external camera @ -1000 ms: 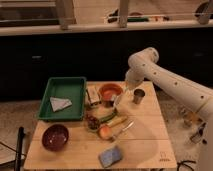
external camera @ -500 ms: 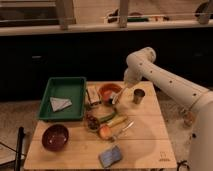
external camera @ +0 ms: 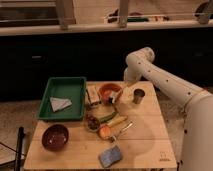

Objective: Wipe red bowl with brush

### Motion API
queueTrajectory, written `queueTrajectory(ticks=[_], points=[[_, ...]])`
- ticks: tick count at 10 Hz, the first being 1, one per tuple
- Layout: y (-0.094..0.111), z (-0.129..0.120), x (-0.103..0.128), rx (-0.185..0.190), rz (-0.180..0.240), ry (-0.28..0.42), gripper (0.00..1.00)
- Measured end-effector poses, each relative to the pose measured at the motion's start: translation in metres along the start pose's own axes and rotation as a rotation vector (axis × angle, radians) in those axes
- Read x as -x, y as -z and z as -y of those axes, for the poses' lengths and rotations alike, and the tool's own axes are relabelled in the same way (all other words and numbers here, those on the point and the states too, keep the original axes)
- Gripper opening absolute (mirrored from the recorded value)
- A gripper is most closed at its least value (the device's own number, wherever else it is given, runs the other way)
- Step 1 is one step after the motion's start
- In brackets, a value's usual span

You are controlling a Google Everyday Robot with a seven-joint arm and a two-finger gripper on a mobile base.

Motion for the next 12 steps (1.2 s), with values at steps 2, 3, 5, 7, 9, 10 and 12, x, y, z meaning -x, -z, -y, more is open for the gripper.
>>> queueTrajectory(ticks=[2, 3, 5, 7, 9, 10, 12], points=[[-0.001, 0.001, -0.001, 0.007, -0.001, -0.002, 0.00], [0.003, 0.006, 0.002, 0.013, 0.004, 0.002, 0.00], [0.008, 0.013, 0.005, 0.020, 0.011, 0.005, 0.00], [0.013, 0.021, 0.001, 0.026, 0.003, 0.000, 0.00], [0.014, 0.032, -0.004, 0.029, -0.006, -0.011, 0.00], [0.012, 0.035, -0.009, 0.031, -0.013, -0.020, 0.00], [0.005, 0.038, -0.022, 0.046, -0.028, -0.043, 0.00]])
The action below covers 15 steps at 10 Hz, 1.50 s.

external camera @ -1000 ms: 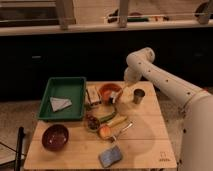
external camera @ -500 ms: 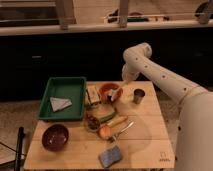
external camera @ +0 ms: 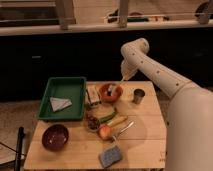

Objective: Wipe red bowl with brush

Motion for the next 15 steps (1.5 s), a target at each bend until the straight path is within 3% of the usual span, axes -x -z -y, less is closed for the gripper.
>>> queueTrajectory(ticks=[4, 7, 13, 15], points=[[-0.033, 0.002, -0.008, 0.040, 0.015, -0.035, 0.00], [-0.045, 0.003, -0.007, 0.059, 0.031, -0.051, 0.00], [-0.046, -0.010, -0.011, 0.098, 0.019, -0.095, 0.00], [-0.044, -0.016, -0.020, 0.115, -0.007, -0.117, 0.00]])
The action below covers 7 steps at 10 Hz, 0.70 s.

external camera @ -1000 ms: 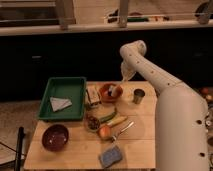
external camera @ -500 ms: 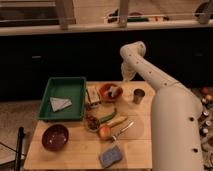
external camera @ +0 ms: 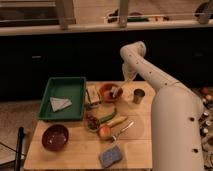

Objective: Wipe red bowl with brush

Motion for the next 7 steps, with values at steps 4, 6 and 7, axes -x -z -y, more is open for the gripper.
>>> queueTrajectory(ticks=[4, 6, 7], points=[[0.000, 0.008, -0.008, -0.011, -0.059, -0.023, 0.00], [-0.002, 0.014, -0.007, -0.061, -0.085, -0.032, 0.00], [-0.004, 0.016, -0.006, -0.082, -0.088, -0.033, 0.00]])
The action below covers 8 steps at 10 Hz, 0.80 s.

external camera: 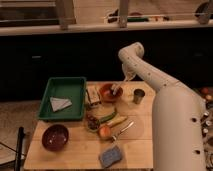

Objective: Wipe red bowl with brush

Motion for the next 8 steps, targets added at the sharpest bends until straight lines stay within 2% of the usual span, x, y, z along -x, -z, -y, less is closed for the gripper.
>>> queueTrajectory(ticks=[2, 4, 8], points=[[-0.003, 0.006, 0.005, -0.030, 0.012, 0.004, 0.00], [-0.009, 0.011, 0.014, -0.038, 0.045, 0.029, 0.00], [-0.014, 0.014, 0.035, -0.023, 0.115, 0.128, 0.00]])
